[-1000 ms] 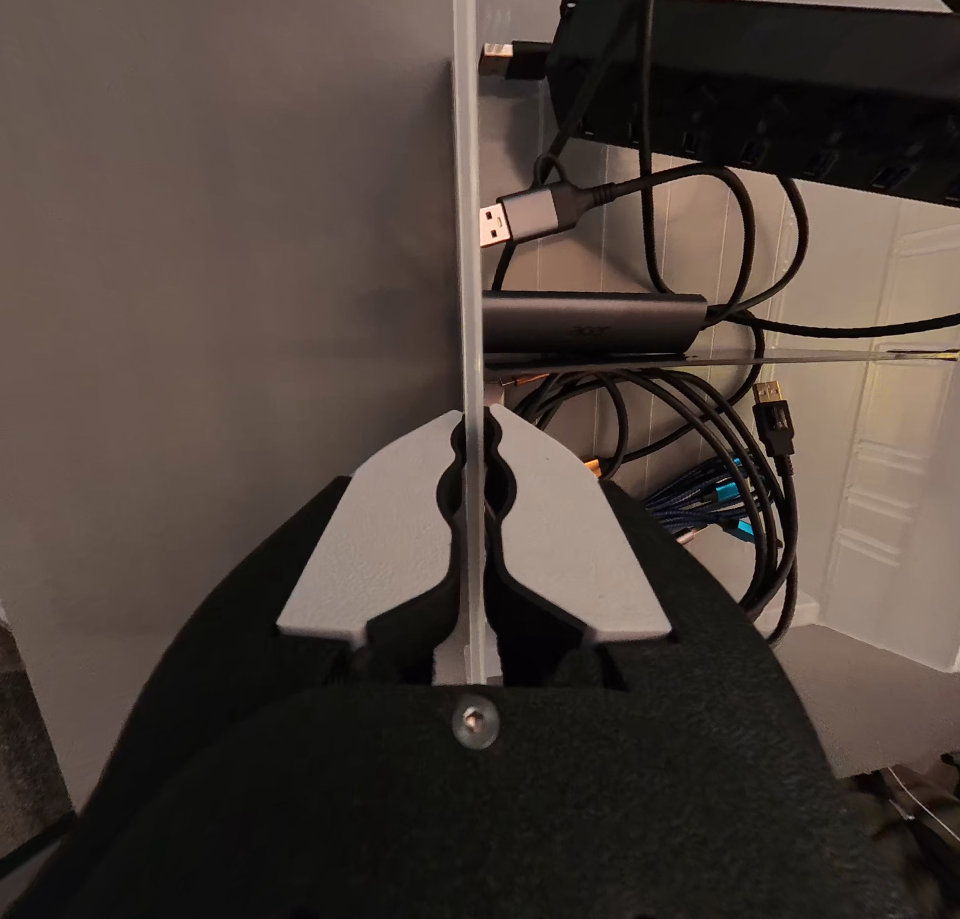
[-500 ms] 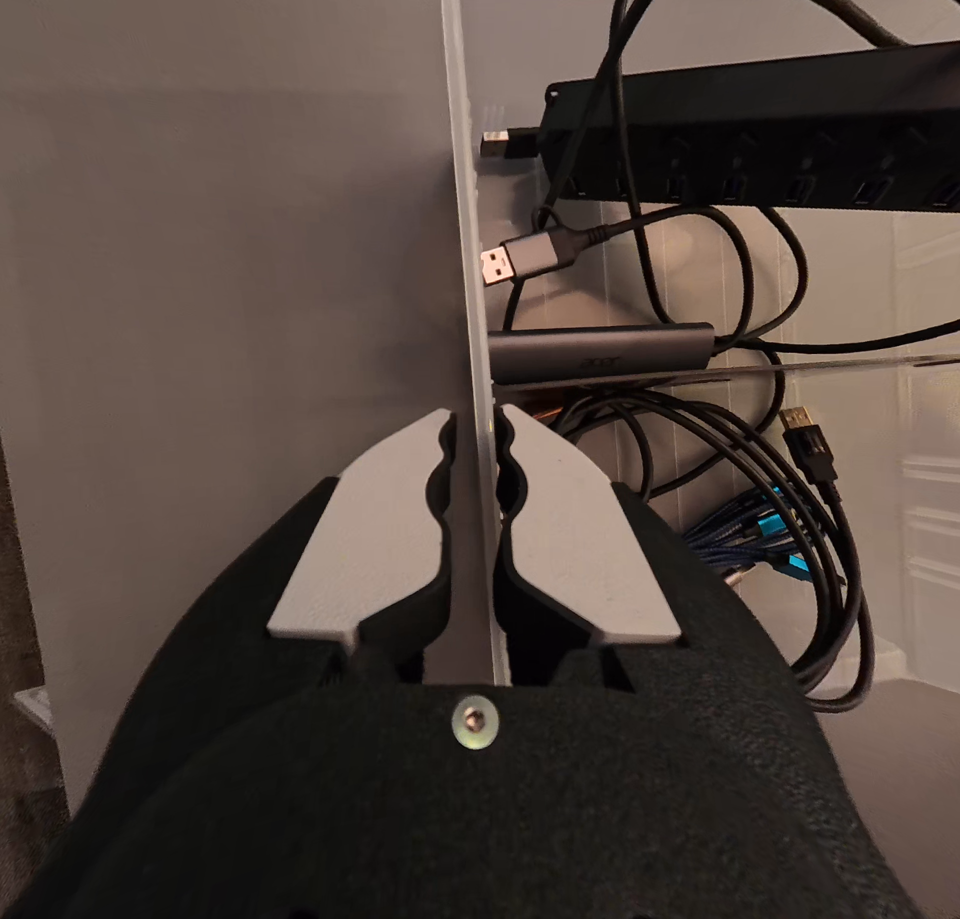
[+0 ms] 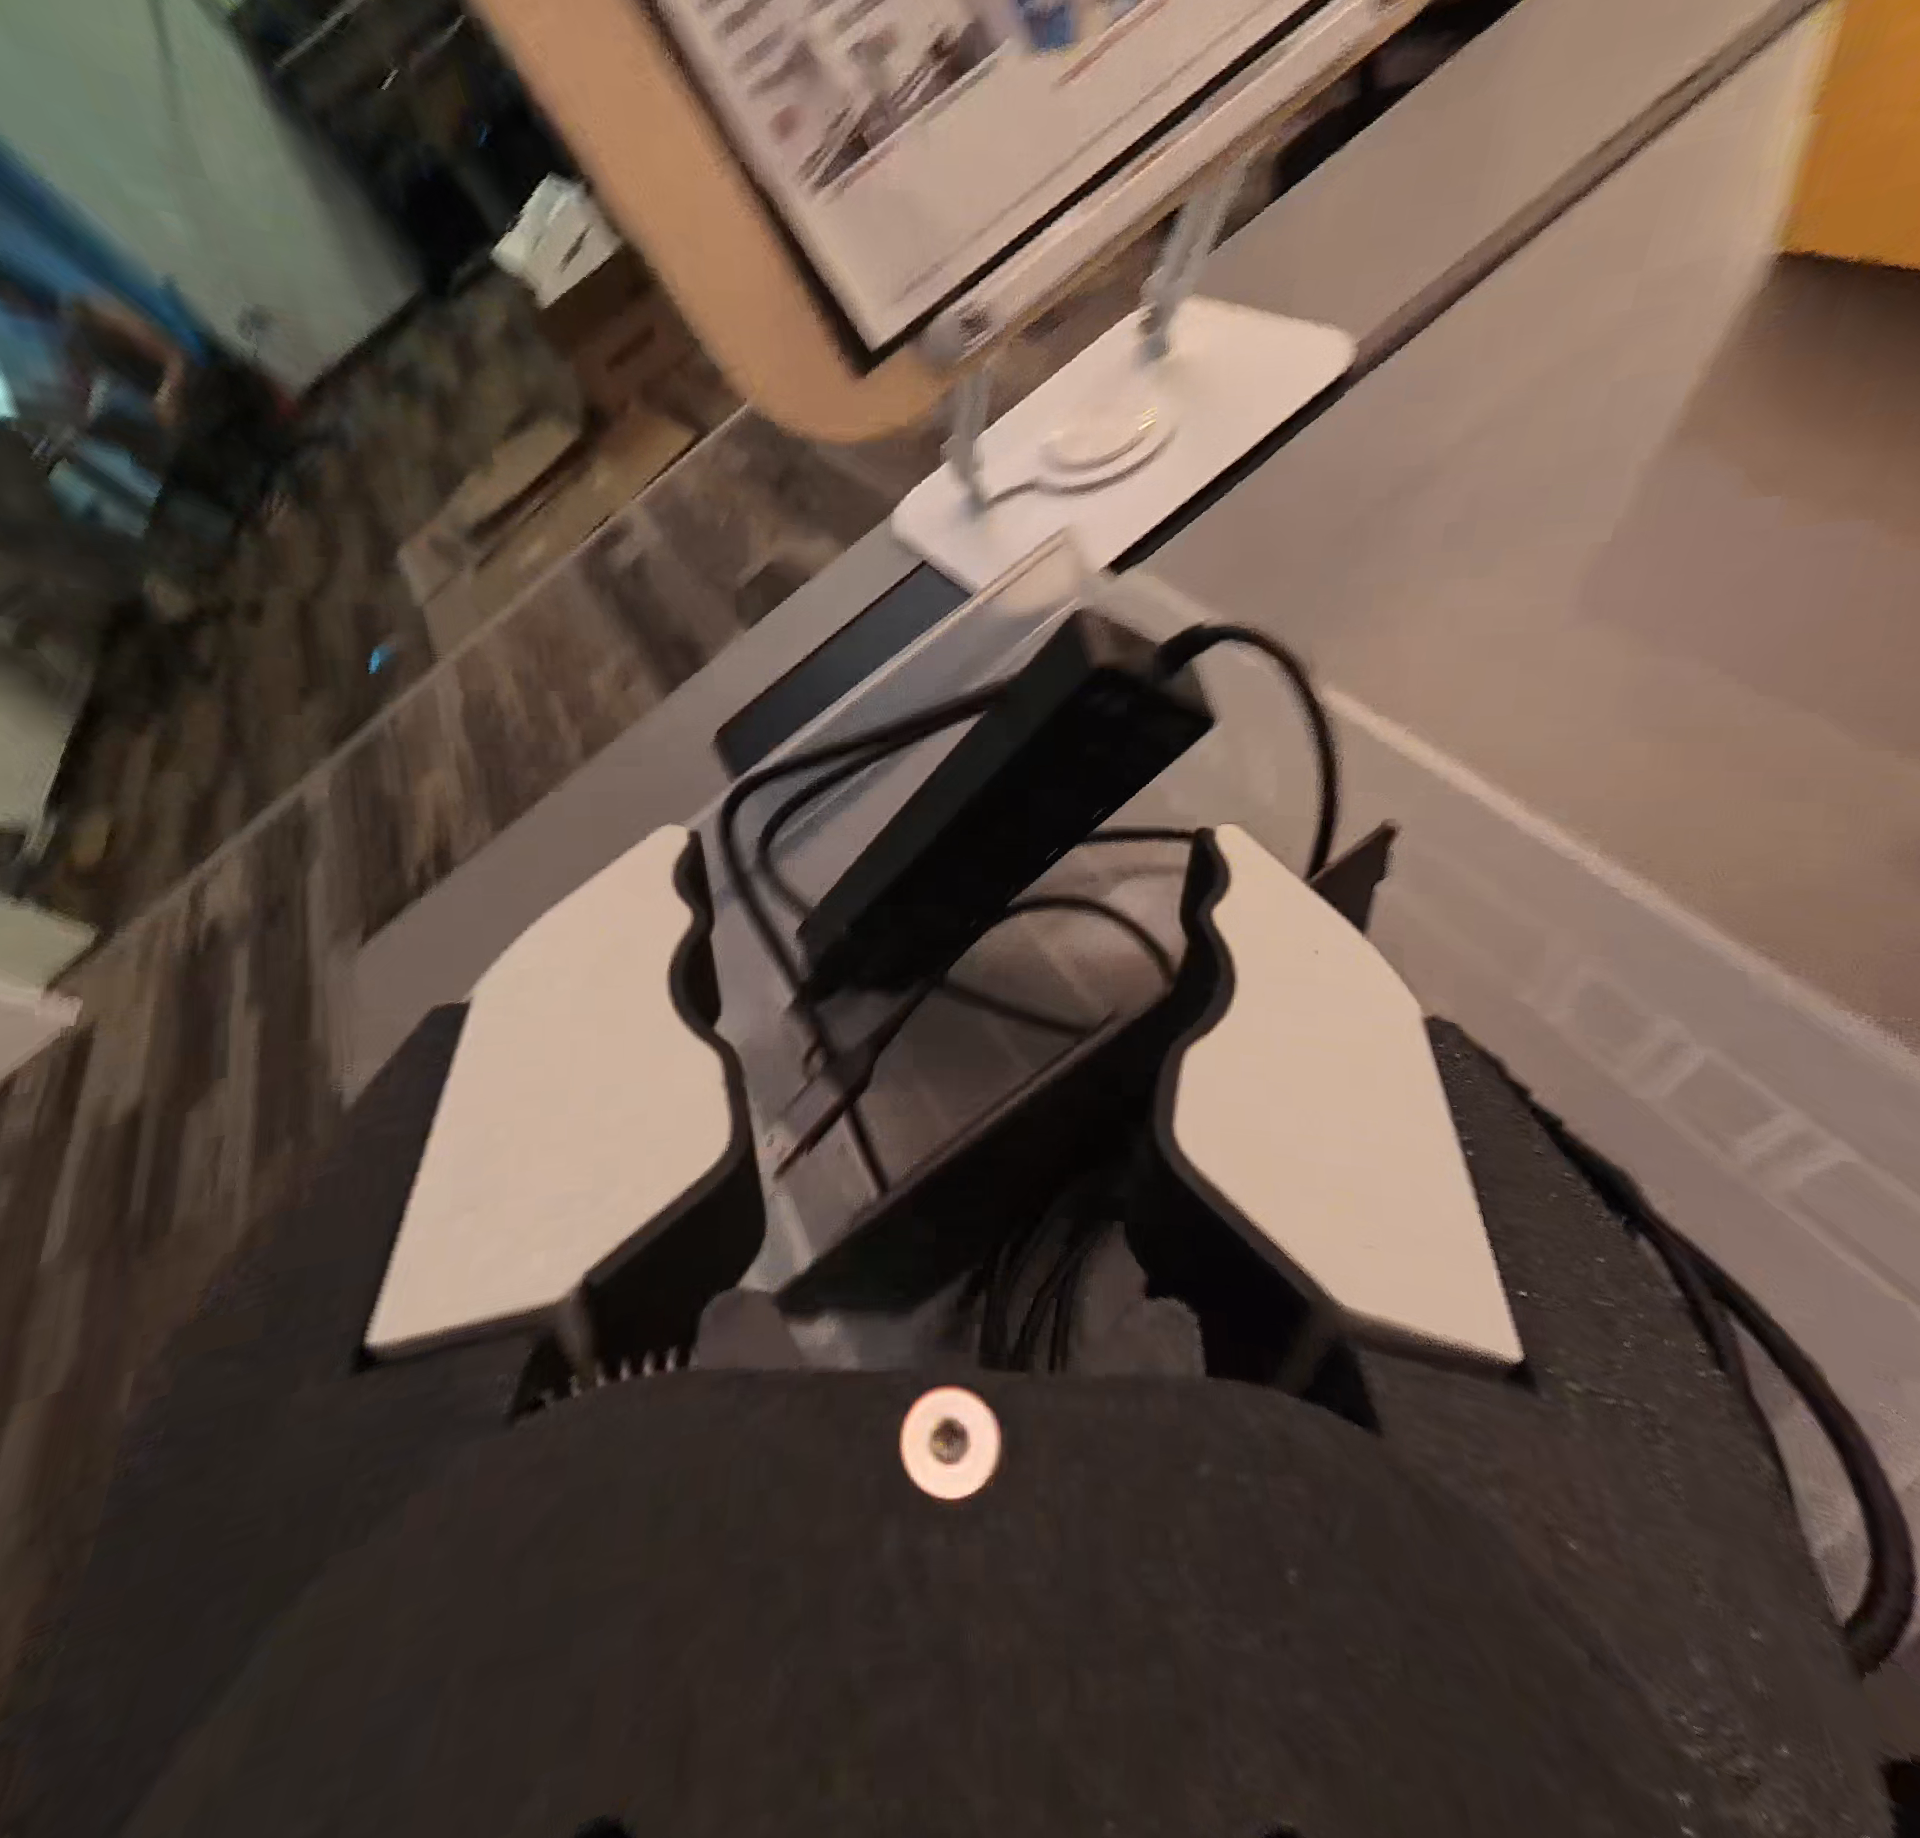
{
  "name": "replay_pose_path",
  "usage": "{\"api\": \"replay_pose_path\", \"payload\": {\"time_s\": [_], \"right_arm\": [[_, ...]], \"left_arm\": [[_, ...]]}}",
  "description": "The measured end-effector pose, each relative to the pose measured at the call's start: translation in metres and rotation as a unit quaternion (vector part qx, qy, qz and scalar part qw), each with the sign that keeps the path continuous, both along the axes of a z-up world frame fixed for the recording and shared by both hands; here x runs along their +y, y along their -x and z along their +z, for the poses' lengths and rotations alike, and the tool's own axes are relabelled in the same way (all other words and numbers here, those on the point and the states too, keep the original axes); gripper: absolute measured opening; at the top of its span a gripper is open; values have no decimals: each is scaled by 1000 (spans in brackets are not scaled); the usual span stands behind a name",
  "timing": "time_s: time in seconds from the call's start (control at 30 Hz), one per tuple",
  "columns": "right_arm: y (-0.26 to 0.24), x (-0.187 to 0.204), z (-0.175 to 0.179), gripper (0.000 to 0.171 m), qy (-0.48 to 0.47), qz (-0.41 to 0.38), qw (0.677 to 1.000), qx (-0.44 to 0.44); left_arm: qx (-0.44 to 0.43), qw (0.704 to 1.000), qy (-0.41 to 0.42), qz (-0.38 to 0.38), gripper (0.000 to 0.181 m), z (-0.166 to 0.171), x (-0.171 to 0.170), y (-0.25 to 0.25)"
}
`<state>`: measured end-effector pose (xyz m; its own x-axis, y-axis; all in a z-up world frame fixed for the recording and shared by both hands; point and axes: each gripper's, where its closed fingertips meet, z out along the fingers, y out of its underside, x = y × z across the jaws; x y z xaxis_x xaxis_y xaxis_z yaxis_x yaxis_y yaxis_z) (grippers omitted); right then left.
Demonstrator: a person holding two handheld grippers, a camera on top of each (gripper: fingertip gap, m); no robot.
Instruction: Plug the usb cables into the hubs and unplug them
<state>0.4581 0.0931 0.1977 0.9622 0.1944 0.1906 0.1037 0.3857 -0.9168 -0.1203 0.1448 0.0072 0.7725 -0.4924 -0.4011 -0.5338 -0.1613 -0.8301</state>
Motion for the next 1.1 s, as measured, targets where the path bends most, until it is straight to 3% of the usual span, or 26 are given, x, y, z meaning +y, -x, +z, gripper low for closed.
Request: {"api": "replay_pose_path", "payload": {"time_s": [0.1,0.23,0.43,0.8,0.97,1.1], "right_arm": [[19,-7,10,41,-31,4,999,-17],[42,-6,7,42,-22,62,998,-23],[41,4,-2,42,-7,40,998,-52],[59,19,-21,42,32,52,994,-92],[68,27,-32,42,47,51,989,-130],[75,27,-32,42,42,64,988,-134]], "left_arm": [[59,997,1,-57,84,-9,12,-18],[136,984,45,-104,64,-17,32,-22],[209,952,128,-182,41,-3,49,-32],[331,877,216,-272,49,-59,55,-52],[356,840,282,-297,36,-84,51,-49],[353,841,281,-298,32,-81,53,-49]]}}
